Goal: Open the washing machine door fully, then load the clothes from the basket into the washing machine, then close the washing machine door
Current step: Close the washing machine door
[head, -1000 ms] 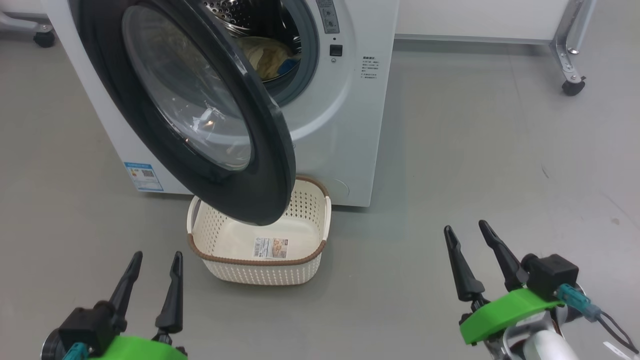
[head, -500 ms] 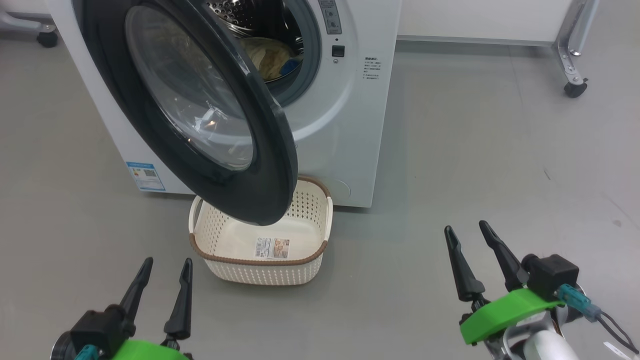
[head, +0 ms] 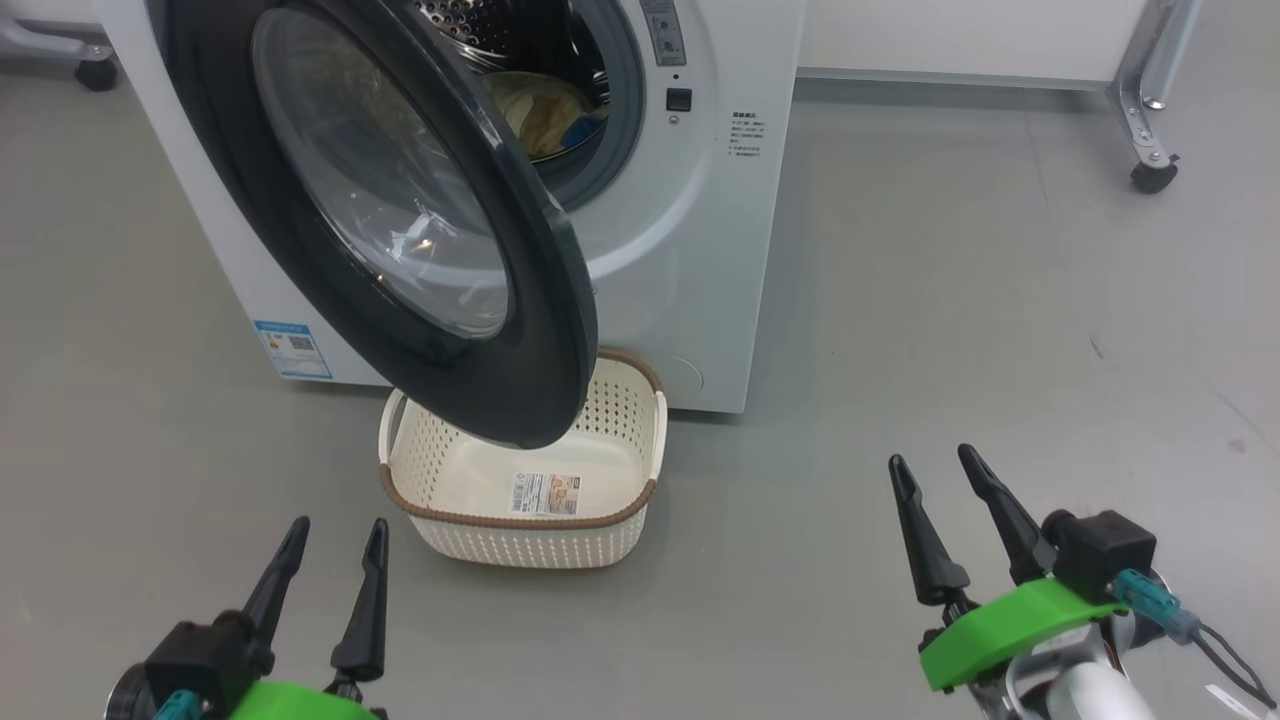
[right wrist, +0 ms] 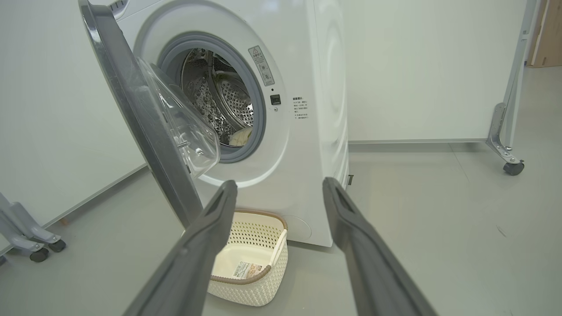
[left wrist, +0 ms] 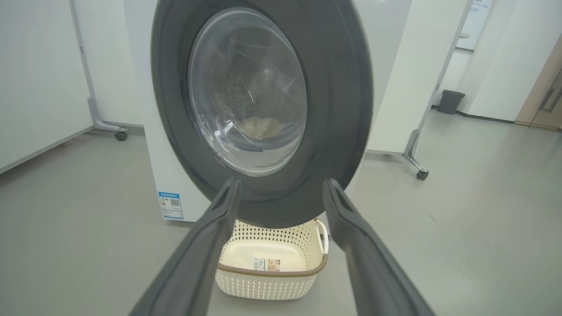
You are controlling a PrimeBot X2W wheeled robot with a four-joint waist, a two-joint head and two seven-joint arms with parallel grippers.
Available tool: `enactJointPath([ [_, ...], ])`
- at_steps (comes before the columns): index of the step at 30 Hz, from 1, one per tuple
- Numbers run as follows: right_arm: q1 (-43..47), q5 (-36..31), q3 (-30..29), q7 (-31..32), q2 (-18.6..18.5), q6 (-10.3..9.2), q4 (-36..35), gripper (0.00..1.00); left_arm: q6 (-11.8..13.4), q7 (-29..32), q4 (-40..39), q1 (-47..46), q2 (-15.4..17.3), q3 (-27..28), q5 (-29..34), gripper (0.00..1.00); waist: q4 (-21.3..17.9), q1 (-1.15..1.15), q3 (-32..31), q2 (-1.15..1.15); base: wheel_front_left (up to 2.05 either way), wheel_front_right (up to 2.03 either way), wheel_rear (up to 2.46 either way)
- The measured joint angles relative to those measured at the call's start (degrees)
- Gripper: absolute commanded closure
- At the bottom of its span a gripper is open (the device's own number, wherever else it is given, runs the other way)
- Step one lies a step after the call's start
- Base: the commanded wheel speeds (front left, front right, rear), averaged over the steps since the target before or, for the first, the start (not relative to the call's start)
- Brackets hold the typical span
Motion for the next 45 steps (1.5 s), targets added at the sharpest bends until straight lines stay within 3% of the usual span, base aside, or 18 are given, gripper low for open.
enactJointPath([
  [23, 0.0, -0.1, -0.3, 0.0, 0.0, 0.00, 0.0, 0.00, 0.0, 0.0, 1.0, 0.0, 0.0, -1.2, 0.0, 0.00, 0.3, 0.00, 0.3, 0.00, 0.00, 0.00, 0.00],
  [24, 0.0, -0.1, -0.2, 0.0, 0.0, 0.00, 0.0, 0.14, 0.0, 0.0, 1.0, 0.0, 0.0, -1.3, 0.0, 0.00, 0.4, 0.00, 0.3, 0.00, 0.00, 0.00, 0.00],
  [25, 0.0, -0.4, 0.0, 0.0, 0.0, 0.00, 0.1, 0.52, 0.0, 0.0, 1.1, 0.0, 0.0, -1.3, 0.0, 0.00, 0.4, 0.01, 0.4, 0.00, 0.00, 0.00, 0.00],
  [27, 0.0, -0.7, 0.3, 0.0, 0.0, 0.00, 0.1, 1.00, 0.0, 0.0, 1.1, 0.0, 0.0, -1.4, 0.0, 0.00, 0.6, 0.01, 0.5, 0.00, 0.00, 0.00, 0.00],
  [36, -0.9, -1.6, -0.1, 0.0, 0.0, 0.00, 0.1, 1.00, 0.0, 0.0, 1.1, -0.1, 0.0, -1.7, 0.0, 0.00, 1.6, 0.01, 1.5, 0.00, 0.00, 0.00, 0.00],
  [45, -9.4, -5.7, -0.4, 0.0, 0.0, 0.00, 0.6, 1.00, 0.0, 0.0, 0.6, -3.0, -0.5, -3.1, 0.0, 0.00, 3.2, 0.01, 5.0, 0.00, 0.00, 0.00, 0.00],
])
